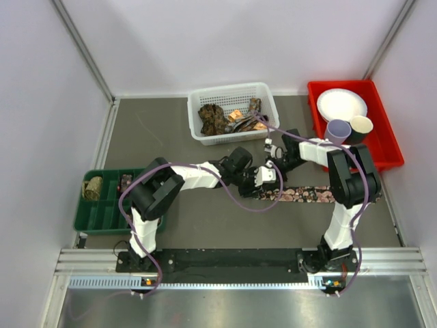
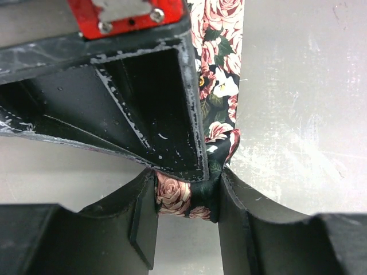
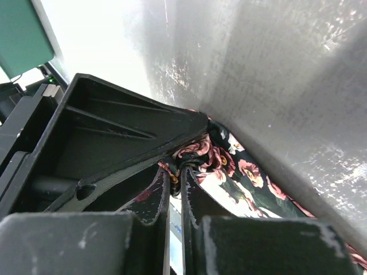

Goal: Roll the ties
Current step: Roll the tie at the center of the board.

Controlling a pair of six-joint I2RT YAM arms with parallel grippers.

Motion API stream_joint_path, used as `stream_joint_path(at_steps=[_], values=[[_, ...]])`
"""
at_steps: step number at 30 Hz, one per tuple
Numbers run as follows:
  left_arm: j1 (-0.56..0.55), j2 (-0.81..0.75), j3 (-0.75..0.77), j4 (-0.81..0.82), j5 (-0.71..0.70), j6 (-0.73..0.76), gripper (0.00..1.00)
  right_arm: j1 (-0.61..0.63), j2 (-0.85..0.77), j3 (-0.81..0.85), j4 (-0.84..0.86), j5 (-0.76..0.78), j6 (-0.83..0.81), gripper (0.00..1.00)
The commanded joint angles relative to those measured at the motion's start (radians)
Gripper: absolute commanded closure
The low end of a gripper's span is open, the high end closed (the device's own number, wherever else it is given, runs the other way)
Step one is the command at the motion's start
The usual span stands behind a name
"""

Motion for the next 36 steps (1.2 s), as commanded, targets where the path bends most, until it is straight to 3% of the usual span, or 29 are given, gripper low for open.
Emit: stream_joint_path(at_steps=[1,4,7,12,19,22,25,29,30,32,34,36], values=[[0.012,0.073,-0.048,-0.186,-0.117,-0.014,0.55,0.023,0.032,0.014,0.013,0.136,-0.056,1.00],[0.040,0.064,-0.091,-0.093,0.023,-0.065,0.41,0.025,0.032,0.002,0.025,0.196,-0.067,1.00],[0.078,0.050,-0.186,0.134,0.170,-0.124,0.33,0.023,0.045,-0.003,0.024,0.245,-0.075,1.00],[0.106,0.078,-0.320,0.580,0.307,-0.240,0.32,0.037,0.067,0.022,-0.009,0.369,-0.084,1.00],[0.106,0.191,-0.326,0.895,0.361,-0.402,0.32,0.086,0.058,0.036,-0.047,0.530,-0.085,1.00],[0.104,0.236,-0.326,0.943,0.373,-0.419,0.40,0.089,0.058,0.026,-0.049,0.585,-0.082,1.00],[0.106,0.224,-0.332,0.888,0.348,-0.370,0.61,0.088,0.067,0.039,-0.050,0.564,-0.084,1.00],[0.104,0.088,-0.282,0.396,0.240,-0.154,0.74,0.086,0.052,0.086,-0.059,0.409,-0.084,0.98],[0.103,0.072,-0.266,0.326,0.179,-0.096,0.74,0.083,0.038,0.094,-0.067,0.382,-0.091,0.92],[0.103,0.055,-0.210,0.130,0.117,-0.044,0.77,0.060,0.010,0.101,-0.081,0.288,-0.094,0.71],[0.101,0.051,-0.168,0.041,0.049,0.010,0.81,0.037,-0.034,0.098,-0.094,0.231,-0.099,0.56],[0.101,0.044,-0.154,-0.037,0.007,0.038,0.82,0.005,-0.071,0.088,-0.114,0.156,-0.104,0.49]])
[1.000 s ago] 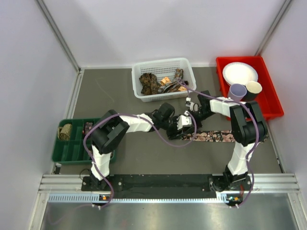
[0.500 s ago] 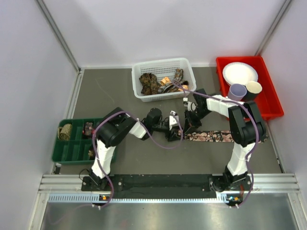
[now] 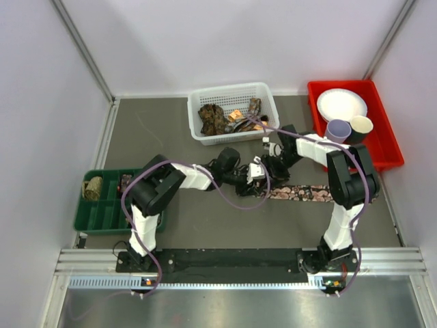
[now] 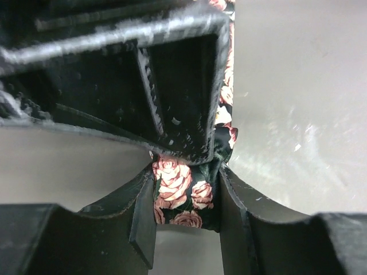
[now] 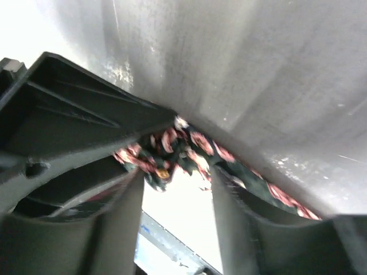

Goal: Roll the ties
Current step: Roll the tie at the center of the board.

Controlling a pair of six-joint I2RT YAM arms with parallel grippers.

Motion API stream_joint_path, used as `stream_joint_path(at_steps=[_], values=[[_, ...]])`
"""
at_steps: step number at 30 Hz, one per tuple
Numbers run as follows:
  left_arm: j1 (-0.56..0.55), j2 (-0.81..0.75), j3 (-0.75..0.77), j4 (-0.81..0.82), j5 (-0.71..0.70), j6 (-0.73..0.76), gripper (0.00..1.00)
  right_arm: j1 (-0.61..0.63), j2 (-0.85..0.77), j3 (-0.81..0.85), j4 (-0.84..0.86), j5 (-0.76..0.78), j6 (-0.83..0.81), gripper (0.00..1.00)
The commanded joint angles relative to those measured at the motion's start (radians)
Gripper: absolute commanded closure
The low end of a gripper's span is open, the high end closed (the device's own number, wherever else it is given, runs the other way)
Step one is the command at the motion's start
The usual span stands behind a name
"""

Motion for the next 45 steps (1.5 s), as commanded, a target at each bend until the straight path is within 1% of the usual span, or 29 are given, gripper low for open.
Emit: stream_joint_path(at_steps=[1,3,4,5,6,8,9,14,17,19,20,22,23,24,27,28,29,30,31,32,33,34,35,36,38,39,42,43,45], values=[[0.013,0.010,0.039,-0.486,-0.249,0.166,0.83,-0.050,-0.080,-0.003,-0.007,-0.108,-0.036,0.47],[0.002,0.014,0.056,-0.521,-0.260,0.160,0.84,-0.065,-0.099,-0.031,0.008,-0.176,-0.032,0.46],[-0.010,0.017,0.085,-0.542,-0.304,0.168,0.84,-0.066,-0.113,-0.043,0.027,-0.191,-0.019,0.46],[-0.024,0.029,0.100,-0.565,-0.323,0.176,0.85,-0.066,-0.115,-0.064,0.045,-0.240,-0.009,0.47],[-0.039,0.036,0.114,-0.595,-0.335,0.185,0.85,-0.066,-0.112,-0.072,0.101,-0.258,0.040,0.47],[-0.047,0.040,0.131,-0.606,-0.359,0.185,0.82,-0.066,-0.081,-0.083,0.154,-0.297,0.106,0.49],[-0.053,0.042,0.134,-0.619,-0.366,0.185,0.82,-0.063,-0.066,-0.077,0.181,-0.300,0.114,0.53],[-0.071,0.063,0.184,-0.667,-0.427,0.171,0.79,-0.056,0.023,-0.048,0.228,-0.315,0.155,0.54],[-0.079,0.076,0.200,-0.678,-0.445,0.168,0.78,-0.043,0.034,-0.058,0.255,-0.305,0.154,0.57],[-0.084,0.079,0.203,-0.681,-0.447,0.164,0.78,-0.026,0.046,-0.060,0.242,-0.265,0.139,0.63],[-0.085,0.082,0.203,-0.681,-0.447,0.163,0.77,-0.021,0.058,-0.058,0.234,-0.250,0.127,0.73],[-0.087,0.083,0.204,-0.682,-0.448,0.150,0.75,-0.018,0.065,-0.060,0.223,-0.211,0.116,0.87],[-0.087,0.085,0.208,-0.690,-0.448,0.145,0.75,-0.018,0.071,-0.058,0.220,-0.197,0.107,1.00],[-0.087,0.086,0.208,-0.690,-0.445,0.142,0.73,-0.018,0.075,-0.055,0.208,-0.187,0.096,1.00],[-0.085,0.092,0.220,-0.704,-0.432,0.110,0.61,-0.018,0.085,-0.049,0.182,-0.119,0.059,1.00],[-0.078,0.091,0.218,-0.698,-0.421,0.086,0.53,-0.018,0.085,-0.054,0.179,-0.105,0.045,1.00],[-0.067,0.085,0.197,-0.664,-0.394,0.073,0.48,-0.018,0.083,-0.060,0.182,-0.093,0.042,1.00],[-0.053,0.062,0.176,-0.621,-0.313,0.040,0.45,-0.018,0.080,-0.071,0.185,-0.075,0.042,1.00],[-0.042,0.048,0.150,-0.574,-0.282,0.016,0.39,-0.018,0.081,-0.072,0.183,-0.067,0.038,1.00],[-0.013,0.034,0.096,-0.473,-0.222,0.003,0.36,-0.018,0.084,-0.072,0.182,-0.056,0.033,1.00],[-0.001,0.008,0.065,-0.410,-0.129,-0.029,0.32,-0.018,0.091,-0.078,0.182,-0.042,0.028,1.00],[0.019,-0.007,0.030,-0.338,-0.090,-0.050,0.30,-0.018,0.094,-0.080,0.182,-0.036,0.013,1.00],[0.030,-0.018,-0.037,-0.257,-0.059,-0.068,0.30,-0.018,0.100,-0.077,0.174,-0.030,0.004,1.00],[0.037,-0.035,-0.068,-0.125,-0.030,-0.099,0.30,-0.018,0.115,-0.062,0.165,-0.015,-0.005,1.00],[0.047,-0.046,-0.146,0.024,0.015,-0.126,0.29,-0.020,0.134,-0.040,0.147,0.011,-0.038,1.00],[0.048,-0.044,-0.160,0.111,0.035,-0.143,0.29,-0.018,0.140,-0.022,0.131,0.034,-0.048,1.00],[0.053,-0.027,-0.190,0.212,0.076,-0.189,0.28,-0.018,0.152,-0.006,0.110,0.085,-0.071,1.00],[0.053,-0.023,-0.197,0.280,0.110,-0.195,0.28,-0.017,0.154,-0.008,0.104,0.094,-0.082,1.00],[0.053,-0.003,-0.219,0.356,0.140,-0.217,0.27,-0.017,0.154,-0.012,0.090,0.122,-0.085,1.00]])
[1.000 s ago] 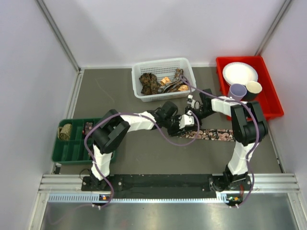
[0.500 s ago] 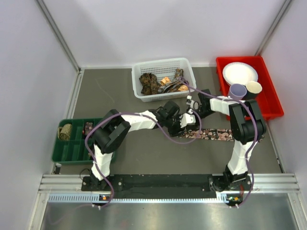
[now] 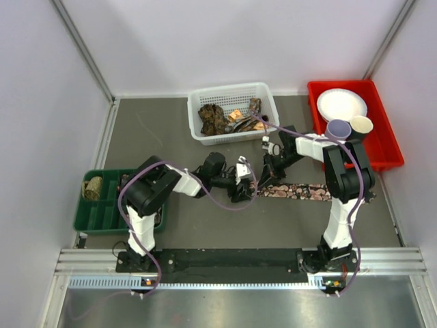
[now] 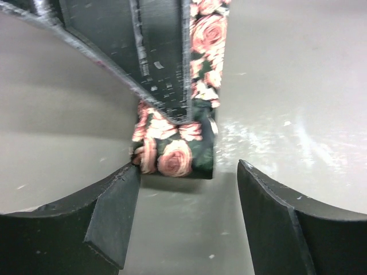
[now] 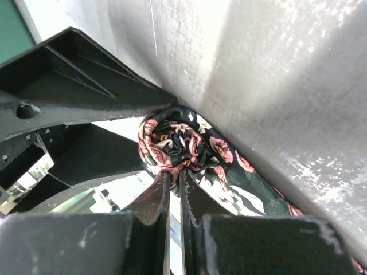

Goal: Roll the ties
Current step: Roll the tie at the center of the board.

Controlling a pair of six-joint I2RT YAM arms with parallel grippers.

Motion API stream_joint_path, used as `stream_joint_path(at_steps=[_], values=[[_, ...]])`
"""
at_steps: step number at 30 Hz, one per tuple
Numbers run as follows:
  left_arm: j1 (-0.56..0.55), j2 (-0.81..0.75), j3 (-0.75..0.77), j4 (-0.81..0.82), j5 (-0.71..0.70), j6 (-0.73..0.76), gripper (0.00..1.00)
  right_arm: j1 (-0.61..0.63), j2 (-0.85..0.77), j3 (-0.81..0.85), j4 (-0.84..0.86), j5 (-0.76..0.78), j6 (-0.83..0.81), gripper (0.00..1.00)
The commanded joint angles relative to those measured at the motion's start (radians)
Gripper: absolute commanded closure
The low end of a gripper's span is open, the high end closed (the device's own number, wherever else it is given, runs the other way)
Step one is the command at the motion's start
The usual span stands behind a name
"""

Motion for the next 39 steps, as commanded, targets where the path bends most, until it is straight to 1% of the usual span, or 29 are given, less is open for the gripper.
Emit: stream_joint_path(at_steps=[1,3,4,7,8,11,12,13,17,19,22,28,31,33,35,36,37,39], values=[[-0.003,0.068,-0.057,0.231,0.120,-0.107,0.27,0.024,0.071,-0.027,0.024,0.333,-0.117,1.00],[-0.003,0.106,-0.056,0.286,0.150,-0.133,0.27,0.024,0.060,-0.044,0.021,0.354,-0.117,1.00],[-0.003,0.120,-0.054,0.353,0.155,-0.141,0.27,0.024,0.060,-0.048,0.007,0.359,-0.117,1.00],[-0.003,0.176,-0.044,0.443,0.150,-0.182,0.28,0.024,0.065,-0.048,-0.011,0.380,-0.134,1.00],[-0.003,0.204,-0.041,0.499,0.147,-0.191,0.29,0.024,0.068,-0.039,-0.016,0.389,-0.129,1.00],[-0.003,0.244,-0.028,0.581,0.150,-0.208,0.31,0.033,0.074,-0.015,-0.036,0.423,-0.129,1.00],[-0.005,0.252,-0.025,0.581,0.147,-0.198,0.31,0.036,0.077,-0.007,-0.045,0.432,-0.129,1.00],[-0.005,0.258,-0.012,0.578,0.147,-0.189,0.33,0.037,0.077,-0.001,-0.053,0.437,-0.103,1.00],[-0.008,0.281,0.012,0.557,0.155,-0.161,0.35,0.043,0.106,0.056,-0.120,0.454,-0.108,1.00],[-0.026,0.276,0.008,0.544,0.137,-0.103,0.35,0.050,0.138,0.090,-0.161,0.460,-0.117,1.00],[-0.048,0.276,0.019,0.505,0.132,-0.061,0.34,0.050,0.157,0.104,-0.169,0.454,-0.117,1.00],[-0.066,0.279,0.062,0.419,0.114,-0.037,0.32,0.054,0.189,0.114,-0.185,0.431,-0.158,1.00],[-0.071,0.281,0.085,0.377,0.107,-0.030,0.37,0.054,0.195,0.113,-0.182,0.422,-0.169,1.00],[-0.074,0.276,0.097,0.348,0.112,-0.020,0.46,0.054,0.197,0.111,-0.183,0.410,-0.177,1.00],[-0.074,0.269,0.100,0.293,0.112,0.005,0.53,0.054,0.190,0.111,-0.185,0.387,-0.189,1.00],[-0.074,0.253,0.099,0.273,0.112,0.012,0.58,0.054,0.186,0.110,-0.183,0.365,-0.189,1.00],[-0.072,0.246,0.097,0.215,0.106,0.043,0.60,0.054,0.178,0.110,-0.180,0.350,-0.189,1.00],[-0.071,0.215,0.088,0.157,0.092,0.066,0.64,0.054,0.152,0.122,-0.183,0.298,-0.186,1.00]])
